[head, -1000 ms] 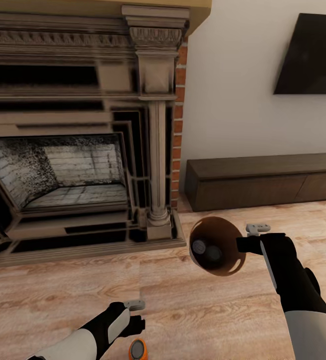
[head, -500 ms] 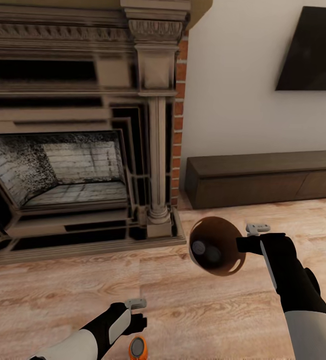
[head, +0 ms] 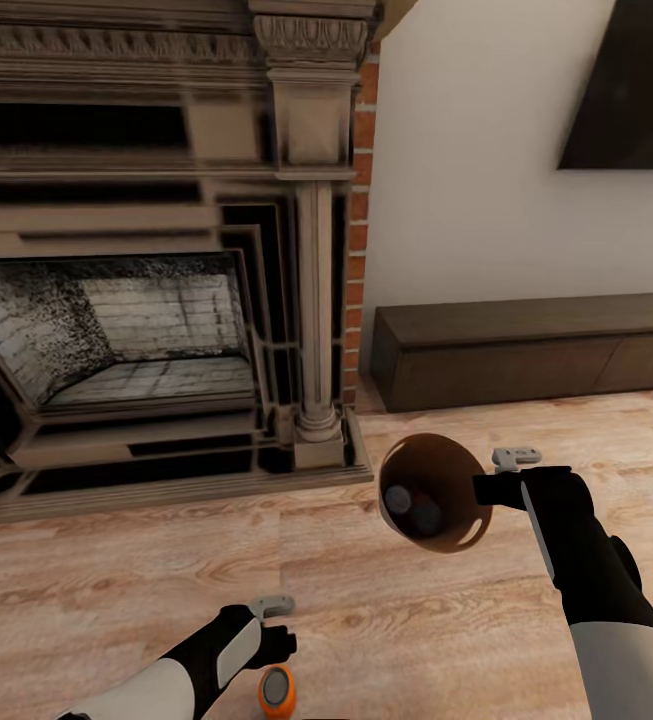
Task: Put the three can of soda from the living room inside the tash can in the kitchen.
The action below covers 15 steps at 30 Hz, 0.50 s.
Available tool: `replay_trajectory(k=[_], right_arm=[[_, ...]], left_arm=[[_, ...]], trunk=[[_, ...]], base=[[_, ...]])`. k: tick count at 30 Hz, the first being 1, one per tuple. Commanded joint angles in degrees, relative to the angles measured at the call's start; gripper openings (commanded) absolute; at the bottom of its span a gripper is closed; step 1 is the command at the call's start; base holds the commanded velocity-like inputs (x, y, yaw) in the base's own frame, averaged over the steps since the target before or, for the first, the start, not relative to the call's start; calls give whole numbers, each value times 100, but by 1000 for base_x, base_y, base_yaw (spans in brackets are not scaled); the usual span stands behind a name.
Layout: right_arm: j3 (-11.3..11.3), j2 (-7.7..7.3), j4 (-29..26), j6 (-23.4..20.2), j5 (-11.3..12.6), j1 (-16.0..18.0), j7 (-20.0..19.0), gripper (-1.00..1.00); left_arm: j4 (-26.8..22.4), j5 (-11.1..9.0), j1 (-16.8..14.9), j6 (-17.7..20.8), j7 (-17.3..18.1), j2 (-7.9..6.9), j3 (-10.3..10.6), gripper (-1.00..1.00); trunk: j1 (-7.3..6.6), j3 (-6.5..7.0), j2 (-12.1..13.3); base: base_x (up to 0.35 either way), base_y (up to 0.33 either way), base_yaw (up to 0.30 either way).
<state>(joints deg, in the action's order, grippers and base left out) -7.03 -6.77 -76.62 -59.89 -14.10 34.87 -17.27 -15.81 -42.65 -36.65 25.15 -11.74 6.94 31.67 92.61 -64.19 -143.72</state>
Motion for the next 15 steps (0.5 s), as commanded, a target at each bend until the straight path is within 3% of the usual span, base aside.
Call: replay_trajectory(k=[1,11,15], right_arm=[[0,0,-2,-11,109,2,-31,-100],[6,0,-2,-11,109,2,-31,-100],[6,0,-2,-11,109,2,-31,-100]], left_arm=[[-7,1,0,-4,2,-9,2,100],[-2,-6,0,-240,12,-30,5,100],[0,-6,0,-354,12,-33,5,100]], trunk=[[-1,1,0],[23,-199,-12],[23,-199,-12]], base=[[0,0,0],[0,0,0],[0,0,0]])
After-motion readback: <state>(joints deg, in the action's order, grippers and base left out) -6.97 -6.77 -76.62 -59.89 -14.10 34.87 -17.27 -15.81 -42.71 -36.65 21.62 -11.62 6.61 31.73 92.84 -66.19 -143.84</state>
